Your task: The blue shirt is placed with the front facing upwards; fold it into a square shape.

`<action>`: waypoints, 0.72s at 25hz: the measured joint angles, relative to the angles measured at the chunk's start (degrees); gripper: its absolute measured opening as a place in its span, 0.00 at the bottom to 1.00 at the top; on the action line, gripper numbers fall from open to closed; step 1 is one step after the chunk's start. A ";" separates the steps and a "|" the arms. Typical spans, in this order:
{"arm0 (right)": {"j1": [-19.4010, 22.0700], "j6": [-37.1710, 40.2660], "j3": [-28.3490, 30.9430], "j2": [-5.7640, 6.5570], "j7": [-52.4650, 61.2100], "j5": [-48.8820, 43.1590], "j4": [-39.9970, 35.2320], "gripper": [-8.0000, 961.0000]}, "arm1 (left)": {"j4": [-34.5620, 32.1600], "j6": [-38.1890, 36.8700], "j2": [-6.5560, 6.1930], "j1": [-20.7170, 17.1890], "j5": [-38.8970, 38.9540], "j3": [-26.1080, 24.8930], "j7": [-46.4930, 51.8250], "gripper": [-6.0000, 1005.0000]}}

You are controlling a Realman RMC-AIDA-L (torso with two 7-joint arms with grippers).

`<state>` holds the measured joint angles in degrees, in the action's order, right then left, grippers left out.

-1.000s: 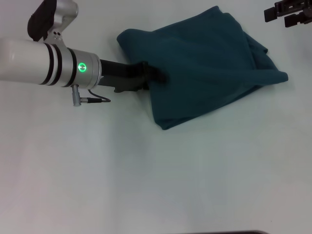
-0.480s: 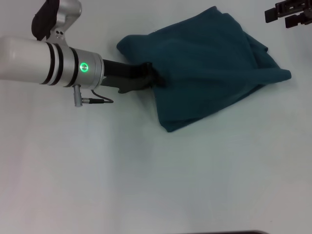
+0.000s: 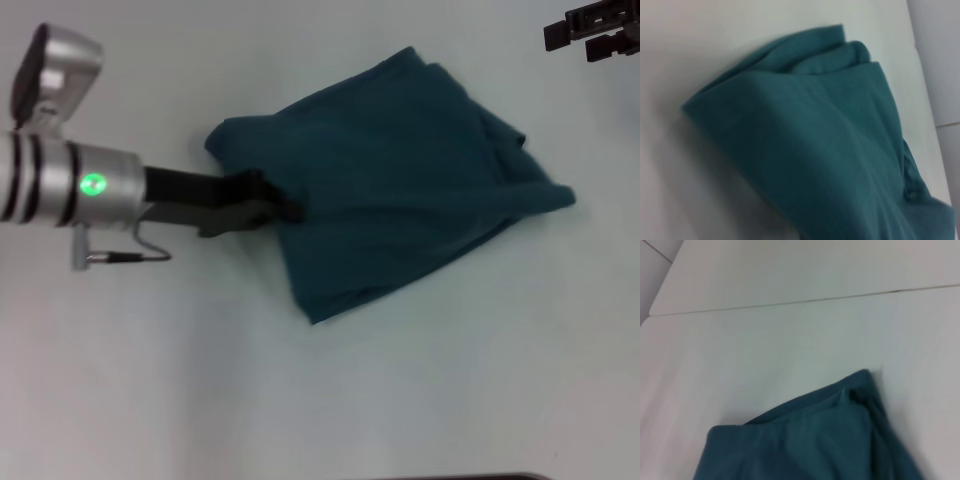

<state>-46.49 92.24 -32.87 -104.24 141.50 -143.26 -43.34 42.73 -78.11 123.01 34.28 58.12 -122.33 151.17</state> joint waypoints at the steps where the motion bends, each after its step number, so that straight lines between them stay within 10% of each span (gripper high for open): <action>1: 0.00 0.04 0.00 0.00 0.00 0.00 0.01 0.93 | 0.12 -0.75 -0.41 -0.62 -0.12 -0.36 -0.09 0.11; 12: -0.01 0.21 -0.41 -0.27 -0.02 -0.01 0.02 0.93 | -2.38 -3.63 -10.86 0.50 -0.34 -2.03 -0.47 0.10; 18: 0.04 0.22 -0.44 -0.45 -0.08 -0.01 0.01 0.93 | -4.70 -2.49 -11.53 2.28 -0.54 -2.74 -0.76 0.10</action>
<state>-46.45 92.46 -33.31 -104.68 141.41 -143.27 -43.33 38.03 -80.61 111.48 36.56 57.58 -125.07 150.41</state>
